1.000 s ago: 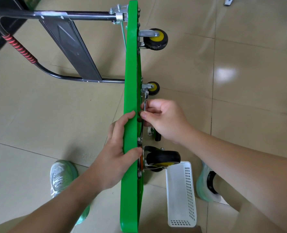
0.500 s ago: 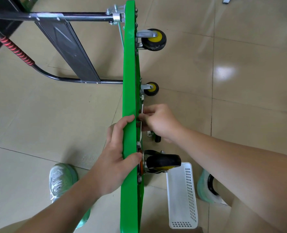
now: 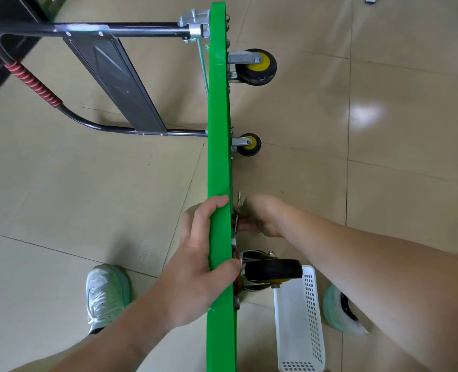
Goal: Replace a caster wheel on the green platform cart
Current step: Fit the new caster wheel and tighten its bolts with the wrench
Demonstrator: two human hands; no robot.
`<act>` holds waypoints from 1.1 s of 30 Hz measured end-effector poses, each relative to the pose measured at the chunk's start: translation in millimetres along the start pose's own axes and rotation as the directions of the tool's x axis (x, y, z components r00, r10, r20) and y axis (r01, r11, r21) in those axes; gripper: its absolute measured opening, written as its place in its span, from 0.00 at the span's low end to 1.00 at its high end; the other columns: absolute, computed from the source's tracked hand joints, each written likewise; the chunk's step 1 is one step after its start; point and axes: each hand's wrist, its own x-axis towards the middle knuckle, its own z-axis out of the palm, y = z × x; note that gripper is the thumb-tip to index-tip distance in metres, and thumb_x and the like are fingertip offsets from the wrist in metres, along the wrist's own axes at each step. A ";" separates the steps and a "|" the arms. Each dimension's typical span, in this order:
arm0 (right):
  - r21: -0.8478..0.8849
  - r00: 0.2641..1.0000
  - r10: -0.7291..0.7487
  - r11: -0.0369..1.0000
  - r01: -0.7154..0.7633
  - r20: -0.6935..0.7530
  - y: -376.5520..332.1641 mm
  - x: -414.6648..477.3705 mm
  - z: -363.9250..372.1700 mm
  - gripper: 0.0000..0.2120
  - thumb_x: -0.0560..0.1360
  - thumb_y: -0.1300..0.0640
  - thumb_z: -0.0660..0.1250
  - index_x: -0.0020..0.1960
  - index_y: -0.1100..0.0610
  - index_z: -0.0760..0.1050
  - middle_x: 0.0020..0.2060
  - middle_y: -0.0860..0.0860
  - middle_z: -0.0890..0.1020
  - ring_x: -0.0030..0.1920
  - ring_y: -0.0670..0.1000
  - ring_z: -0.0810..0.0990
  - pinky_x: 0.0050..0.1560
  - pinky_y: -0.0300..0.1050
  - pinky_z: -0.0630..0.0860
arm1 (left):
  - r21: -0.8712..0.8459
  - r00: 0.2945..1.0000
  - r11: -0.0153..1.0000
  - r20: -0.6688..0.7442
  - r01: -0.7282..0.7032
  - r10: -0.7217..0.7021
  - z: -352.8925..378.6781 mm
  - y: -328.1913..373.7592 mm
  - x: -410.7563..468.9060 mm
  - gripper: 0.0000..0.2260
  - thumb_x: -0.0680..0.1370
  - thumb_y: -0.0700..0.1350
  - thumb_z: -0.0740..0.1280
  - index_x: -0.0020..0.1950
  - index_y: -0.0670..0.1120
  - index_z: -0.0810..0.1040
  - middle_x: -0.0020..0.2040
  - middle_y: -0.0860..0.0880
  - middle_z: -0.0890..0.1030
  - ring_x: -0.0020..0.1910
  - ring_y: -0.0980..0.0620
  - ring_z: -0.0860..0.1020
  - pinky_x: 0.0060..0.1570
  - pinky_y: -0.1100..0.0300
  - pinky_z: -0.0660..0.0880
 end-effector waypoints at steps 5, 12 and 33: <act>0.104 0.997 -0.052 0.993 0.058 -0.061 -10.5 -12.1 -5.6 0.08 0.82 0.68 0.59 0.47 0.63 0.74 0.33 0.57 0.82 0.26 0.51 0.82 0.28 0.44 0.81 | 0.030 1.000 1.000 0.007 0.003 -0.004 -2.4 1.5 -0.3 0.36 0.71 0.47 0.68 0.68 0.78 0.56 0.64 0.60 0.64 0.52 0.54 0.76 0.51 0.58 0.78; 0.026 0.877 -0.459 0.884 0.467 -0.144 -31.2 -53.8 -24.2 0.03 0.79 0.68 0.67 0.50 0.62 0.78 0.45 0.58 0.83 0.40 0.54 0.87 0.41 0.47 0.84 | 0.010 1.000 1.000 0.003 0.015 -0.015 -0.3 0.3 0.2 0.34 0.67 0.57 0.66 0.70 0.75 0.56 0.64 0.60 0.64 0.50 0.53 0.77 0.51 0.53 0.78; -0.281 0.639 -0.765 0.598 0.750 0.077 0.0 -78.1 -8.4 0.10 0.77 0.65 0.70 0.54 0.52 0.83 0.44 0.50 0.87 0.45 0.47 0.86 0.54 0.44 0.82 | -0.025 1.000 1.000 -0.023 0.004 -0.005 2.9 -4.2 -1.7 0.34 0.67 0.56 0.67 0.71 0.72 0.58 0.66 0.50 0.67 0.49 0.52 0.78 0.50 0.52 0.79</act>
